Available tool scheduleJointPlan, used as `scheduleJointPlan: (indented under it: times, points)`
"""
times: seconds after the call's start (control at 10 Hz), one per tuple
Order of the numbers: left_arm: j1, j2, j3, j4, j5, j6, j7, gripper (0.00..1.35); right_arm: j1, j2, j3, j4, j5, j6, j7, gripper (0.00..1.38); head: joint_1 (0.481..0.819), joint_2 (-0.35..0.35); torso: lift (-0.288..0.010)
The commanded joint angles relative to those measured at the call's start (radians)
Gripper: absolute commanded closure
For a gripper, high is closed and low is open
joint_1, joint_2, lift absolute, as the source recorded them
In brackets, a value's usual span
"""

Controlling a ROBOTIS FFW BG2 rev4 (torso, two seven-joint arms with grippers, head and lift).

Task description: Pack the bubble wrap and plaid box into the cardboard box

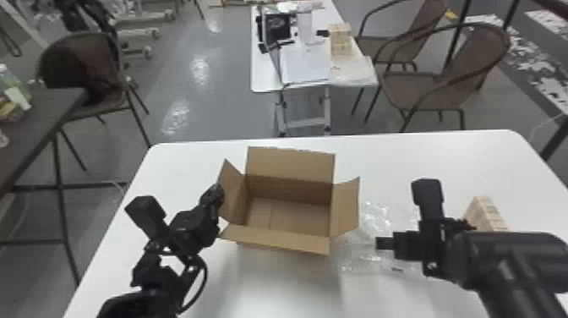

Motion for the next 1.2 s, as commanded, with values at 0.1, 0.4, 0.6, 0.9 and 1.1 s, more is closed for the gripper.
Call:
scheduleJointPlan:
  times: [0.1,0.4,0.6,0.9,1.1]
  points:
    - [0.000,0.002,-0.002,0.000,0.007,-0.002,0.000,1.21,0.002,0.001,0.000,-0.008,0.000,0.004,0.011,1.27,0.695,0.130,-0.044]
    - [0.002,0.002,0.002,0.000,0.014,-0.013,0.000,1.21,0.050,-0.003,-0.002,-0.093,-0.038,0.001,0.013,1.27,0.695,0.135,-0.044]
    - [0.008,0.002,0.009,0.000,0.022,-0.023,0.003,1.21,0.108,-0.008,-0.032,-0.195,-0.046,-0.008,0.011,1.27,0.695,0.143,-0.044]
    - [0.015,0.002,0.019,0.000,0.031,-0.037,0.014,1.21,0.186,-0.006,-0.077,-0.422,-0.044,-0.012,0.011,1.27,0.695,0.135,-0.044]
    - [0.018,0.001,0.022,0.000,0.037,-0.042,0.018,1.21,0.234,-0.002,-0.101,-0.566,-0.053,0.001,0.011,1.27,0.695,0.125,-0.044]
